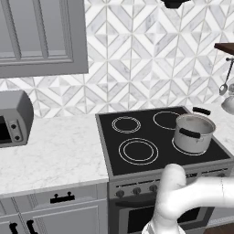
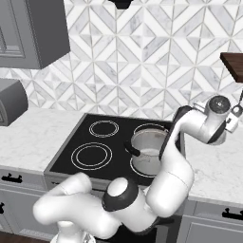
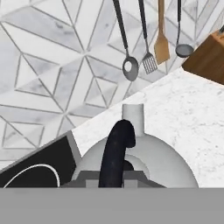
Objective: Pick the kettle from the counter and place it on a stove burner. Then turn the burner on.
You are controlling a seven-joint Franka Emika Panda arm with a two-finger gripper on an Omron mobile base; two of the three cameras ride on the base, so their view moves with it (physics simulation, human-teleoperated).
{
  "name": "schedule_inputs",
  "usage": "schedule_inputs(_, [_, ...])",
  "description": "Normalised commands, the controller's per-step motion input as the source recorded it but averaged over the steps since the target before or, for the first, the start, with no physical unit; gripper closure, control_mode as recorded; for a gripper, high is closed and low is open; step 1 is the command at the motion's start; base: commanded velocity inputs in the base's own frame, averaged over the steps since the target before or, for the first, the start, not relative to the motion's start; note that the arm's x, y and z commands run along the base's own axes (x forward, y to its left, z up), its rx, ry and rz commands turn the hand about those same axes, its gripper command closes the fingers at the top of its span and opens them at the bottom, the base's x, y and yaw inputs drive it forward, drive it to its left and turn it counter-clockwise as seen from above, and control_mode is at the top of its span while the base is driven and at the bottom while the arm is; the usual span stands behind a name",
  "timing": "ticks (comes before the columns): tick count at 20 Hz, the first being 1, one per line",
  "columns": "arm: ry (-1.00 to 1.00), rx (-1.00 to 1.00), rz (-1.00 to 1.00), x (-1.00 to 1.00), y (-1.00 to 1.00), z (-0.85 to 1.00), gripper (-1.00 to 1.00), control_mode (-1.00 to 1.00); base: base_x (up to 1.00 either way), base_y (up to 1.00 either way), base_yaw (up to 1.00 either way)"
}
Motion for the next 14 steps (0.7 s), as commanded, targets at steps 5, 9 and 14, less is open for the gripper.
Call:
schedule_inputs(5, [-0.35,-0.03,-0.02,-0.01,1.00,1.00,1.00,-1.00,0.00,0.00,0.00])
schedule_inputs(9, [-0.29,-0.01,-0.08,-0.13,1.00,1.00,1.00,-1.00,0.00,0.00,0.00])
schedule_inputs(14, [-0.14,-0.12,-0.03,-0.28,1.00,0.92,1.00,-1.00,0.00,0.00,0.00])
